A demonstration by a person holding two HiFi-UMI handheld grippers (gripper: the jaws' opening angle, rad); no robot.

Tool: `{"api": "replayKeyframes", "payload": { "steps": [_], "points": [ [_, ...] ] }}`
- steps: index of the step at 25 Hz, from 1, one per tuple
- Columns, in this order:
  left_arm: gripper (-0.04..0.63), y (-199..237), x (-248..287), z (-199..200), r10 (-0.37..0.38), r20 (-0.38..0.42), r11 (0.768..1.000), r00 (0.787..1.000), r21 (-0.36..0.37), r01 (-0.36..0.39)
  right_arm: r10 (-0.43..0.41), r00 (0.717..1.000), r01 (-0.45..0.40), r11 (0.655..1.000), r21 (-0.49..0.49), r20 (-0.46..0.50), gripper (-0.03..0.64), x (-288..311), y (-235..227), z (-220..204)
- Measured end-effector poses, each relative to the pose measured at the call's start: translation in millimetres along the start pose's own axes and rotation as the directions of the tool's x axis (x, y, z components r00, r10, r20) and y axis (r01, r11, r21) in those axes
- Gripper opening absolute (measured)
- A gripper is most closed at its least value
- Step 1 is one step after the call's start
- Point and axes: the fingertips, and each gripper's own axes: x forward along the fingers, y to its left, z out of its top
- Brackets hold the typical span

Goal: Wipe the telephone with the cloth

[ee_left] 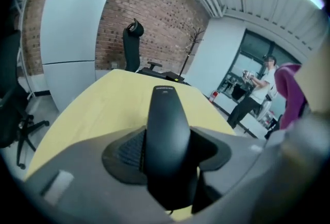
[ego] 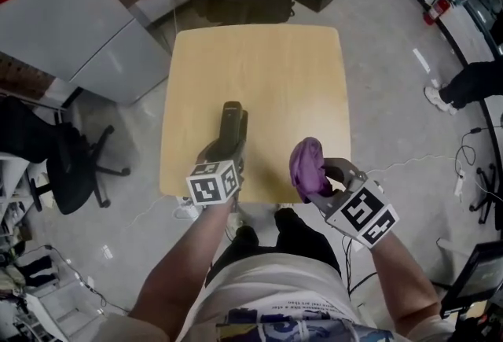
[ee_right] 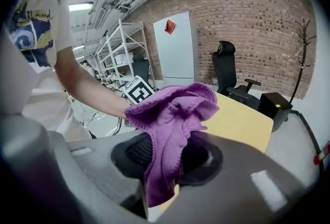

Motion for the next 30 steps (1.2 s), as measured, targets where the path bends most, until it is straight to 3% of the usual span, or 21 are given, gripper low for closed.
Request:
{"api": "replayKeyframes", "payload": {
  "steps": [6, 18, 23, 27, 30],
  "points": [
    [0.253, 5, 17, -15, 0.076, -0.054, 0.993, 0.996, 0.091, -0.071, 0.049, 0.999, -0.049, 0.999, -0.021, -0.002, 0.112, 3, -14, 0],
    [0.256, 16, 28, -41, 0.188, -0.165, 0.970, 0.968, 0.184, -0.157, 0.143, 0.990, -0.142, 0.989, -0.034, 0.020, 0.112, 6, -17, -6],
    [0.270, 15, 33, -42, 0.170, -0.194, 0.975, 0.966, 0.177, -0.136, 0.164, 0.986, -0.164, 0.986, -0.029, 0.019, 0.113, 2, -17, -11],
    [0.364, 15, 36, -43, 0.146, -0.232, 0.972, 0.962, 0.214, -0.096, 0.175, 0.984, -0.174, 0.984, -0.033, 0.027, 0.112, 4, -16, -12],
    [0.390, 10, 27, -50, 0.118, -0.243, 0.973, 0.963, 0.222, -0.063, 0.176, 0.984, -0.175, 0.984, -0.032, 0.028, 0.112, 8, -14, -14]
  ]
}}
